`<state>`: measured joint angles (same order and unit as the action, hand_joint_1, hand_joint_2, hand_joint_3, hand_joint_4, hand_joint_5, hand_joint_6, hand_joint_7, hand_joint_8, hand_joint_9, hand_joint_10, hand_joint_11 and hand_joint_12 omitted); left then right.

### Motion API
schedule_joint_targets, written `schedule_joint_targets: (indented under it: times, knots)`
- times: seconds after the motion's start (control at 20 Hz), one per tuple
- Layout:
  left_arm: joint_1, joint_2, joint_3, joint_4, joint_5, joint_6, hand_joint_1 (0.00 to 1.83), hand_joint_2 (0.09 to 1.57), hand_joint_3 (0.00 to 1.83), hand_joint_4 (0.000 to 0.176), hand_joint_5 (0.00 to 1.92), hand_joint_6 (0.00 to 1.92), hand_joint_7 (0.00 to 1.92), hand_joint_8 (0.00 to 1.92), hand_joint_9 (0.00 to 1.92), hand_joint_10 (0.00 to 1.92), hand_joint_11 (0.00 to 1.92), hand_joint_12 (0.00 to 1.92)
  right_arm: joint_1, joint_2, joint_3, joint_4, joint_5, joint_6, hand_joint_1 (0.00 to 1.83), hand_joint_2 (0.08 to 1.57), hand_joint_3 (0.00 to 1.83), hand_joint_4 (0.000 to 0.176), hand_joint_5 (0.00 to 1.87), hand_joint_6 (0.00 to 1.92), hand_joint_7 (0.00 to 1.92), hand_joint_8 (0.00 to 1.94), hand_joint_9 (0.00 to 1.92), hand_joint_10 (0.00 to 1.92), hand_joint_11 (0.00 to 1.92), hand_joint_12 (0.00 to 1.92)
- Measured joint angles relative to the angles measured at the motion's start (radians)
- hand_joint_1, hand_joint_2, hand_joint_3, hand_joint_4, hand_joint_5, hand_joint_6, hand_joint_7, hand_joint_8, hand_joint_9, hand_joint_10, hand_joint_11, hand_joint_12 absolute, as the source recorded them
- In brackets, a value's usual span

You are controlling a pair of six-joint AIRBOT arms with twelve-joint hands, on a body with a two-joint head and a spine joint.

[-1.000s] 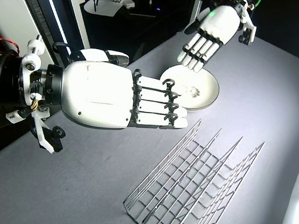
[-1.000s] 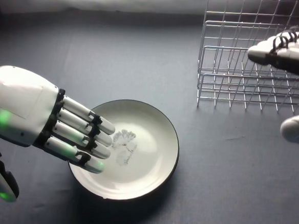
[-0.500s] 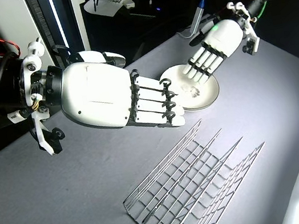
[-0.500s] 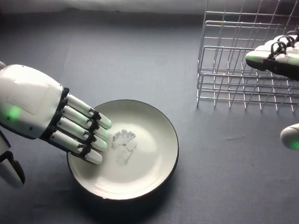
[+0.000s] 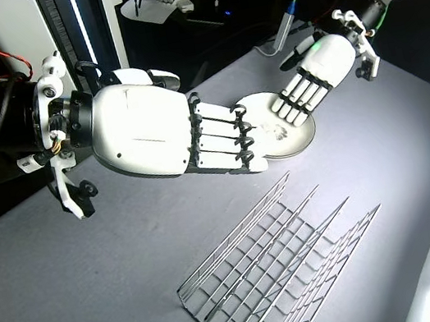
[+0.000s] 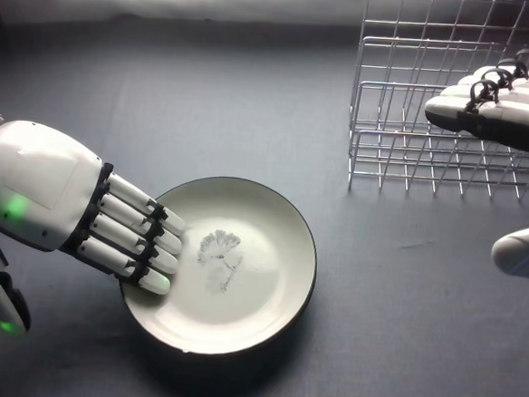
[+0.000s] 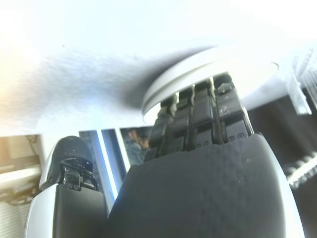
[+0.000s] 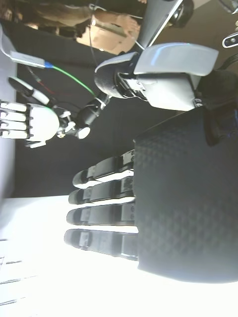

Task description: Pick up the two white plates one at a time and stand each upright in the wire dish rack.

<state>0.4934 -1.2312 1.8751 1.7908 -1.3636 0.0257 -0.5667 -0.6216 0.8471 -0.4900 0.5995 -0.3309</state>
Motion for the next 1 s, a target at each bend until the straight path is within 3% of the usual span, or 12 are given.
schedule_joint_targets:
  times: [0.65,1.0]
  knots:
    - [0.028,-0.014,0.004,0.002,-0.010,0.035,0.00,1.17,0.00,0.000,0.00,0.00,0.00,0.00,0.00,0.00,0.00,0.00,-0.006,-0.004,0.000,-0.015,0.026,-0.001,0.00,1.08,0.01,0.000,0.00,0.00,0.00,0.00,0.00,0.00,0.00,0.00]
    - [0.048,-0.051,-0.051,-0.048,0.023,0.044,0.00,1.17,0.00,0.000,0.00,0.00,0.00,0.00,0.00,0.00,0.00,0.00,-0.050,-0.003,0.001,-0.037,0.100,-0.003,0.01,1.09,0.01,0.000,0.00,0.00,0.00,0.00,0.00,0.00,0.00,0.00]
